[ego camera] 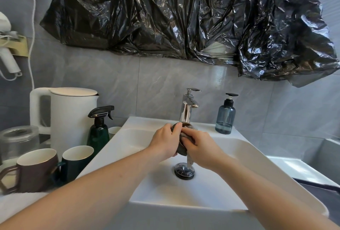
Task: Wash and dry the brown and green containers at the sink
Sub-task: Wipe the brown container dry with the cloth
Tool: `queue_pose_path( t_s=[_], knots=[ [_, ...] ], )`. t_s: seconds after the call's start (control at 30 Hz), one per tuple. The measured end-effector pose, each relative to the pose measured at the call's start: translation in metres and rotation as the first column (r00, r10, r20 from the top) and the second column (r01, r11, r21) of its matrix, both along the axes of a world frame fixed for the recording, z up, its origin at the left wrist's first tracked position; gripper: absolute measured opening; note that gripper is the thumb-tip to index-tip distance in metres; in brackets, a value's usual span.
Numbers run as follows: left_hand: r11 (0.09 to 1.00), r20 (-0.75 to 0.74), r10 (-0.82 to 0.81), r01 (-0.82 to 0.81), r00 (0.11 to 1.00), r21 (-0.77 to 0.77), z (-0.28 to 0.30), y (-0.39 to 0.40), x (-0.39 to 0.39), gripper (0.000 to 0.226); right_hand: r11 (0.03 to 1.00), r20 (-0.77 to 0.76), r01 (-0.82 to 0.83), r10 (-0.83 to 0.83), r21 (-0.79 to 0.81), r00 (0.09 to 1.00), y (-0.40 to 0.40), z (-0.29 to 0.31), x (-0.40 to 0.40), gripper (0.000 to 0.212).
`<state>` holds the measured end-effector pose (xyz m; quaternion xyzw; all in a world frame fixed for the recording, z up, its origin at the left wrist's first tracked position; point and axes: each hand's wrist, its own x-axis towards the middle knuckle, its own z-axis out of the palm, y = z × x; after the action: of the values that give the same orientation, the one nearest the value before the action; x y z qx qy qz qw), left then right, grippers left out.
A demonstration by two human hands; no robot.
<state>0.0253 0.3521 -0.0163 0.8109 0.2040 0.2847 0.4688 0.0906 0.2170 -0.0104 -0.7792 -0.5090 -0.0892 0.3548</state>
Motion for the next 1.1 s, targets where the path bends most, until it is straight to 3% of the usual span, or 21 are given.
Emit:
queue_pose_path(
  t_s=[0.23, 0.43, 0.57, 0.77, 0.97, 1.1],
  knots=[
    [0.999, 0.043, 0.020, -0.018, 0.999, -0.045, 0.002, 0.006, 0.000, 0.049, 0.998, -0.097, -0.069, 0.069, 0.007, 0.993, 0.002, 0.001, 0.001, 0.034],
    [0.991, 0.052, 0.124, -0.126, 0.991, 0.036, 0.001, 0.013, -0.002, 0.064, 0.999, -0.094, 0.005, -0.009, -0.051, 0.996, -0.003, 0.003, 0.001, 0.022],
    [0.985, 0.055, 0.128, -0.133, 0.990, 0.107, 0.001, 0.012, -0.004, 0.056, 0.992, -0.022, 0.093, -0.096, -0.090, 0.995, -0.004, 0.002, 0.003, 0.021],
    [0.990, 0.073, 0.112, -0.117, 0.991, 0.082, 0.002, 0.012, -0.001, 0.052, 0.959, 0.202, 0.245, -0.215, -0.140, 0.956, -0.005, 0.000, 0.003, 0.035],
    [1.000, 0.055, 0.028, -0.027, 0.998, -0.013, 0.000, 0.008, 0.000, 0.045, 0.961, 0.175, 0.227, -0.198, -0.161, 0.964, -0.004, 0.000, 0.006, 0.044],
    [0.999, 0.022, -0.037, 0.036, 0.999, 0.023, -0.003, 0.005, 0.000, 0.042, 0.973, 0.202, 0.214, -0.193, -0.088, 0.960, -0.005, 0.000, 0.007, 0.041]
  ],
)
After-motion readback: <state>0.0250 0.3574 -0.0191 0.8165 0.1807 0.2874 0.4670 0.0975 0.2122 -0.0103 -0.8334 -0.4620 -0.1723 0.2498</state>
